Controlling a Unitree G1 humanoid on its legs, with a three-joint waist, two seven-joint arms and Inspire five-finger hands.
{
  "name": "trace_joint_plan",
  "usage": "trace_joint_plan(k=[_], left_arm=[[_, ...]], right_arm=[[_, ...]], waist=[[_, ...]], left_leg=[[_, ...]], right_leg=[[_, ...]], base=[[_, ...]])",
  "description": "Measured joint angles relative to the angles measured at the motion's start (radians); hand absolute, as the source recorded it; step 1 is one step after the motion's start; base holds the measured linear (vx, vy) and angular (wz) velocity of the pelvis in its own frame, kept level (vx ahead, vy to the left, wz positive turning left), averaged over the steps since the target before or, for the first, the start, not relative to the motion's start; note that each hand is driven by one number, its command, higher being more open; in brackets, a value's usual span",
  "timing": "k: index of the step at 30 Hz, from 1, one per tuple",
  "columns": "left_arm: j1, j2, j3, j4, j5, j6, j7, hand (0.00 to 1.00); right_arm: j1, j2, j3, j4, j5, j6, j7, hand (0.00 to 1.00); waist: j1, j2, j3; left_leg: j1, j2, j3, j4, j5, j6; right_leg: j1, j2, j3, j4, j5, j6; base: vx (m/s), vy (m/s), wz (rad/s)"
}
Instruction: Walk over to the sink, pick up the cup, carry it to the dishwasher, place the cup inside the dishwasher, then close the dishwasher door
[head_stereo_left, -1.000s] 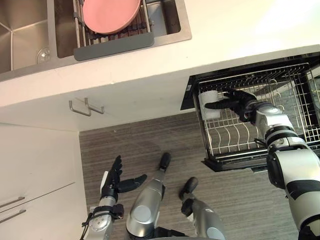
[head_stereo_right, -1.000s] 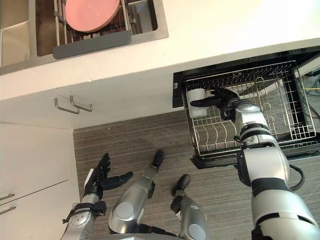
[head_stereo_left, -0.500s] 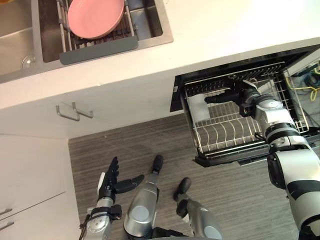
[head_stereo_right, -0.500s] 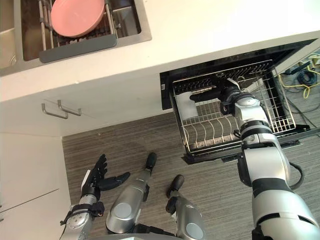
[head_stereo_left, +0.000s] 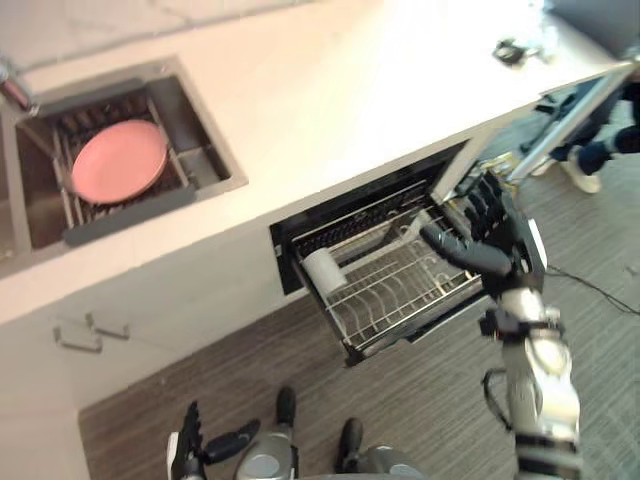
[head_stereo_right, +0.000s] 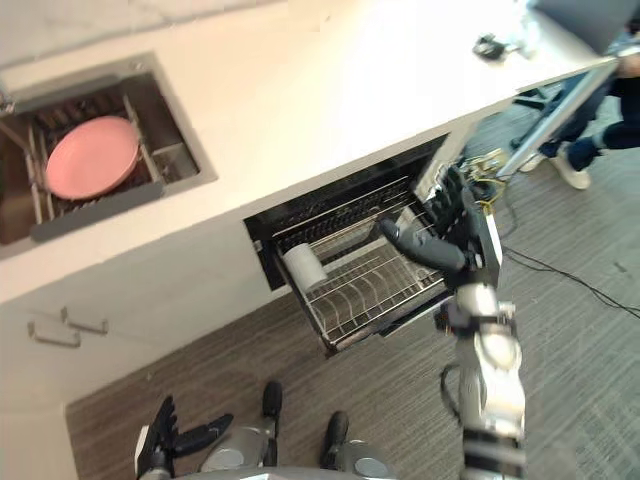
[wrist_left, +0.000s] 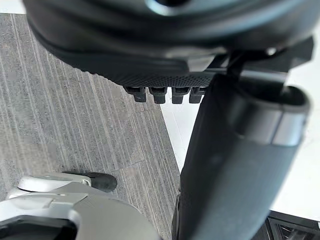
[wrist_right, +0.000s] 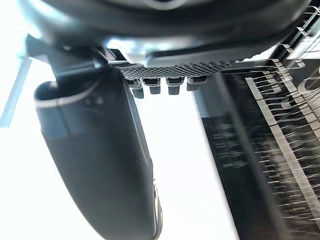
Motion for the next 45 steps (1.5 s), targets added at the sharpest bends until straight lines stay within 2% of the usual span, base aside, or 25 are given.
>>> trace_joint_plan(k=[5, 10, 11, 12, 13, 15, 16, 17, 18, 19, 21, 23, 24, 25, 26, 27, 29, 32, 33, 35, 37, 38, 45], left_arm=[[0.017, -0.008, 0.003, 0.002, -0.006, 0.015, 0.029, 1.00], [0.018, -0.009, 0.021, 0.018, -0.030, 0.020, 0.017, 1.00], [0.018, -0.015, 0.033, 0.029, -0.030, 0.018, 0.013, 1.00], [0.019, -0.029, 0.061, 0.050, -0.025, 0.018, 0.001, 1.00], [0.016, -0.032, 0.071, 0.064, -0.021, 0.014, -0.003, 1.00], [0.018, -0.040, 0.072, 0.074, -0.017, 0.008, -0.006, 1.00], [0.020, -0.043, 0.070, 0.076, 0.010, 0.011, -0.007, 1.00], [0.024, -0.047, 0.061, 0.077, 0.043, 0.017, -0.012, 1.00], [0.016, -0.048, 0.040, 0.083, 0.081, 0.025, -0.018, 1.00], [0.015, -0.038, 0.017, 0.081, 0.108, 0.036, -0.021, 1.00], [-0.001, -0.018, -0.022, 0.082, 0.155, 0.055, -0.023, 1.00], [-0.031, 0.006, -0.054, 0.093, 0.184, 0.078, -0.023, 1.00], [-0.053, 0.021, -0.074, 0.111, 0.202, 0.095, -0.023, 1.00], [-0.066, 0.041, -0.099, 0.117, 0.214, 0.110, -0.027, 1.00], [-0.073, 0.050, -0.114, 0.121, 0.215, 0.117, -0.027, 1.00], [-0.089, 0.067, -0.141, 0.132, 0.215, 0.131, -0.026, 1.00], [-0.119, 0.089, -0.160, 0.167, 0.213, 0.149, -0.046, 1.00], [-0.136, 0.108, -0.161, 0.188, 0.215, 0.155, -0.070, 1.00], [-0.139, 0.108, -0.161, 0.194, 0.215, 0.156, -0.069, 1.00], [-0.140, 0.109, -0.163, 0.195, 0.202, 0.161, -0.070, 1.00], [-0.139, 0.111, -0.162, 0.198, 0.177, 0.163, -0.079, 1.00], [-0.152, 0.083, -0.156, 0.259, 0.155, 0.131, -0.094, 1.00], [-0.163, 0.083, -0.151, 0.276, 0.114, 0.143, -0.119, 1.00]], right_arm=[[0.017, 0.031, 0.026, -0.043, 0.053, -0.029, 0.106, 1.00], [-0.010, 0.003, 0.078, -0.049, 0.063, -0.036, 0.146, 1.00], [-0.018, -0.005, 0.082, -0.047, 0.063, -0.036, 0.146, 1.00], [-0.032, -0.028, 0.079, -0.047, 0.066, -0.036, 0.146, 1.00], [-0.039, -0.054, 0.069, -0.045, 0.072, -0.040, 0.146, 1.00], [-0.062, -0.102, 0.042, -0.019, 0.093, -0.050, 0.136, 1.00], [-0.071, -0.113, 0.035, -0.010, 0.111, -0.055, 0.132, 1.00], [-0.072, -0.122, 0.030, -0.004, 0.124, -0.063, 0.126, 1.00], [-0.074, -0.111, 0.027, 0.008, 0.130, -0.074, 0.115, 1.00], [-0.071, -0.102, 0.044, 0.017, 0.128, -0.073, 0.099, 1.00], [-0.072, -0.097, 0.048, 0.024, 0.126, -0.075, 0.085, 1.00], [-0.075, -0.091, 0.048, 0.033, 0.126, -0.076, 0.051, 1.00], [-0.073, -0.088, 0.046, 0.045, 0.127, -0.076, 0.029, 1.00], [-0.064, -0.080, 0.043, 0.050, 0.127, -0.076, 0.010, 1.00], [-0.057, -0.074, 0.042, 0.049, 0.127, -0.077, 0.003, 1.00], [-0.031, -0.058, 0.041, 0.041, 0.125, -0.083, -0.014, 1.00], [0.027, -0.044, 0.042, 0.006, 0.117, -0.088, -0.035, 1.00], [0.030, -0.040, 0.044, -0.024, 0.121, -0.090, -0.030, 1.00], [0.023, -0.041, 0.043, -0.024, 0.130, -0.092, -0.018, 1.00], [0.010, -0.043, 0.041, -0.035, 0.131, -0.097, -0.009, 1.00], [0.009, -0.043, 0.027, -0.038, 0.132, -0.097, -0.016, 1.00], [0.015, -0.067, -0.010, -0.035, 0.131, -0.096, -0.043, 1.00], [0.014, -0.067, -0.010, -0.034, 0.131, -0.096, -0.041, 1.00]], waist=[[0.002, 0.002, -0.037], [0.017, 0.006, -0.038], [0.020, 0.012, -0.035], [0.020, 0.015, -0.038], [0.015, 0.005, -0.044], [0.013, 0.021, -0.053], [0.005, 0.041, -0.063], [-0.006, 0.072, -0.075], [-0.014, 0.093, -0.078], [-0.017, 0.085, -0.077], [-0.019, 0.084, -0.078], [-0.023, 0.079, -0.076], [-0.035, 0.076, -0.074], [-0.052, 0.071, -0.071], [-0.068, 0.069, -0.071], [-0.101, 0.063, -0.073], [-0.116, 0.049, -0.080], [-0.097, 0.013, -0.092], [-0.097, 0.014, -0.092], [-0.098, 0.013, -0.092], [-0.102, 0.014, -0.092], [-0.115, 0.066, -0.088], [-0.114, 0.066, -0.088]], left_leg=[[0.046, -0.007, -0.002, 0.009, -0.011, 0.002], [0.021, -0.029, -0.085, 0.085, -0.031, 0.006], [0.011, -0.023, -0.061, 0.099, -0.050, 0.014], [-0.013, -0.001, 0.053, 0.139, -0.098, 0.012], [-0.035, 0.025, 0.157, 0.225, -0.133, 0.026], [-0.051, 0.094, 0.360, 0.430, -0.192, 0.051], [-0.030, 0.118, 0.408, 0.451, -0.217, 0.037], [-0.010, 0.120, 0.406, 0.406, -0.240, 0.009], [0.019, 0.073, 0.379, 0.305, -0.227, 0.024], [0.055, 0.021, 0.362, 0.196, -0.173, 0.038], [0.088, -0.031, 0.336, 0.060, -0.107, 0.054], [0.085, -0.053, 0.310, 0.013, -0.079, 0.069], [0.084, -0.062, 0.281, 0.005, -0.077, 0.071], [0.089, -0.071, 0.246, 0.006, -0.078, 0.074], [0.091, -0.074, 0.220, 0.007, -0.078, 0.080], [0.091, -0.075, 0.162, 0.008, -0.077, 0.088], [0.093, -0.075, 0.102, 0.009, -0.075, 0.086], [0.108, -0.096, 0.099, 0.009, -0.073, 0.088], [0.115, -0.096, 0.100, 0.009, -0.076, 0.082], [0.113, -0.084, 0.120, 0.008, -0.084, 0.072], [0.116, -0.070, 0.128, 0.008, -0.091, 0.062], [0.125, -0.044, 0.149, 0.007, -0.091, 0.051], [0.135, -0.041, 0.164, 0.007, -0.091, 0.050]], right_leg=[[0.041, -0.009, -0.001, 0.021, -0.012, 0.007], [0.083, -0.030, -0.101, 0.058, -0.040, 0.010], [0.085, -0.033, -0.113, 0.062, -0.041, 0.010], [0.092, -0.043, -0.155, 0.058, -0.038, 0.008], [0.095, -0.066, -0.196, 0.054, -0.039, 0.007], [0.099, -0.109, -0.261, 0.075, -0.053, 0.018], [0.099, -0.123, -0.290, 0.090, -0.060, 0.032], [0.094, -0.130, -0.323, 0.113, -0.069, 0.046], [0.091, -0.153, -0.347, 0.145, -0.082, 0.069], [0.089, -0.184, -0.365, 0.159, -0.075, 0.067], [0.079, -0.203, -0.389, 0.165, -0.068, 0.079], [0.053, -0.223, -0.393, 0.204, -0.065, 0.084], [0.035, -0.237, -0.371, 0.267, -0.070, 0.075], [0.001, -0.258, -0.288, 0.369, -0.088, 0.021], [-0.029, -0.261, -0.224, 0.432, -0.095, -0.020], [-0.073, -0.223, -0.059, 0.505, -0.125, -0.020], [-0.101, -0.146, 0.084, 0.503, -0.157, 0.017], [-0.111, -0.110, 0.098, 0.332, -0.125, 0.003], [-0.084, -0.104, 0.110, 0.284, -0.121, 0.013], [-0.038, -0.084, 0.131, 0.172, -0.085, 0.052], [-0.017, -0.066, 0.140, 0.124, -0.061, 0.044], [0.008, -0.028, 0.166, 0.062, -0.028, 0.033], [0.016, -0.025, 0.180, 0.051, -0.020, 0.032]], base=[[-0.01, 0.011, 0.02], [-0.07, 0.007, 0.56], [-0.12, 0.007, 0.71], [-0.09, 0.027, 0.86], [-0.08, 0.058, 1.06], [-0.04, 0.139, 1.04], [-0.01, 0.201, 1.09], [0.00, 0.281, 1.04], [0.00, 0.249, 0.98], [-0.01, 0.241, 0.71], [-0.07, 0.149, 0.53], [-0.05, 0.074, 0.49], [-0.01, 0.062, 0.66], [0.03, 0.066, 0.80], [0.07, 0.057, 1.11], [0.08, 0.028, 1.09], [0.11, -0.022, 1.09], [0.13, -0.033, 0.27], [0.14, -0.044, -0.11], [0.12, -0.061, -0.32], [0.07, -0.058, -0.24], [0.01, -0.014, -0.04], [0.00, 0.000, -0.06]])
